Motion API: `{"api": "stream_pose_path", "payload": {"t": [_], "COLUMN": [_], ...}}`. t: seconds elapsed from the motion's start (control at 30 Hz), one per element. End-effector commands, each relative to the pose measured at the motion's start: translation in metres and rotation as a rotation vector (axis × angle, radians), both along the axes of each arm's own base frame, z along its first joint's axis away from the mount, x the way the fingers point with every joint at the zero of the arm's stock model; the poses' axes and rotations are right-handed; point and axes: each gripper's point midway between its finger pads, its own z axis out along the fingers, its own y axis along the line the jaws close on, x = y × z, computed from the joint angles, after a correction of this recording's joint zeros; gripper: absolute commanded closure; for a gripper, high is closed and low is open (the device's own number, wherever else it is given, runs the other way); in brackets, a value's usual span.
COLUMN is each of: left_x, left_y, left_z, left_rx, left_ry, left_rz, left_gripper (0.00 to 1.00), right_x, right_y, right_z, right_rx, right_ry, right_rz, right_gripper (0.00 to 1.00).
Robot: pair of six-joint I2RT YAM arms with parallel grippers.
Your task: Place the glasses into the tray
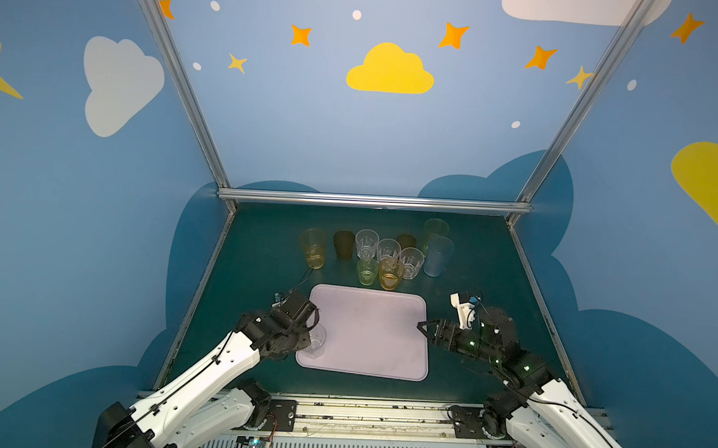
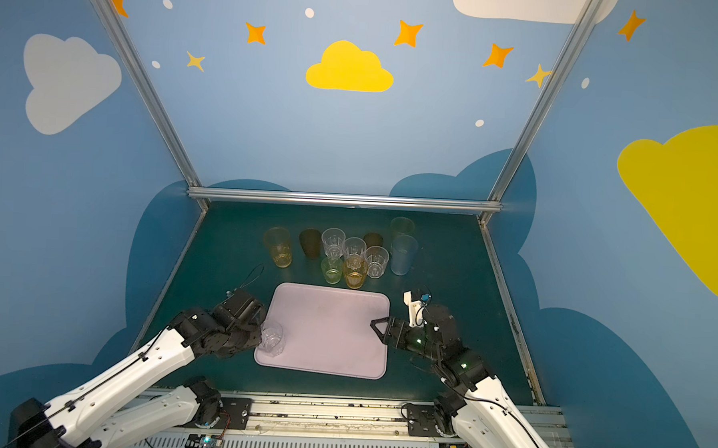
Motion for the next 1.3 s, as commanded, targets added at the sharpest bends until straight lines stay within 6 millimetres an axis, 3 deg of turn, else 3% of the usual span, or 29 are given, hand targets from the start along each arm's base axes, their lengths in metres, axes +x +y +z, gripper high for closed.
{"api": "stream_pose_path", "payload": {"t": [0.0, 0.07, 0.1, 0.27, 0.5, 0.83, 1.2, 1.27], "left_x": [0.000, 0.003, 0.005, 0.014, 0.032, 0.049, 0.044, 0.045], "left_y": [0.002, 0.001, 0.001, 0.000, -0.014, -0.047, -0.055, -0.057], "left_z": [0.006, 0.013, 0.018, 0.046, 0.065, 0.059, 0.065, 0.067], "left_rx": [-0.002, -0.015, -0.021, -0.044, -0.058, -0.126, -0.198, -0.208], "left_ry": [-0.024, -0.062, -0.080, -0.187, -0.250, -0.240, -0.295, -0.303], "left_rz": [0.003, -0.009, -0.013, -0.032, -0.099, -0.198, -0.248, -0.258], "left_gripper": [0.28, 0.06, 0.00, 0.00, 0.00, 0.00, 0.00, 0.00], "right_x": [-0.001, -0.002, -0.002, 0.006, 0.031, 0.044, 0.055, 0.061], "right_y": [0.000, -0.002, -0.003, -0.009, -0.014, -0.016, -0.004, 0.000], "right_z": [-0.002, -0.003, -0.005, -0.001, 0.027, 0.039, 0.054, 0.069], "right_rx": [0.003, -0.002, -0.006, -0.030, -0.046, -0.058, -0.050, -0.045], "right_ry": [0.011, 0.014, 0.016, -0.005, -0.072, -0.081, -0.089, -0.118], "right_rz": [0.000, -0.005, -0.010, -0.060, -0.151, -0.202, -0.198, -0.197], "right_gripper": [0.14, 0.14, 0.14, 0.14, 0.14, 0.14, 0.14, 0.14]}}
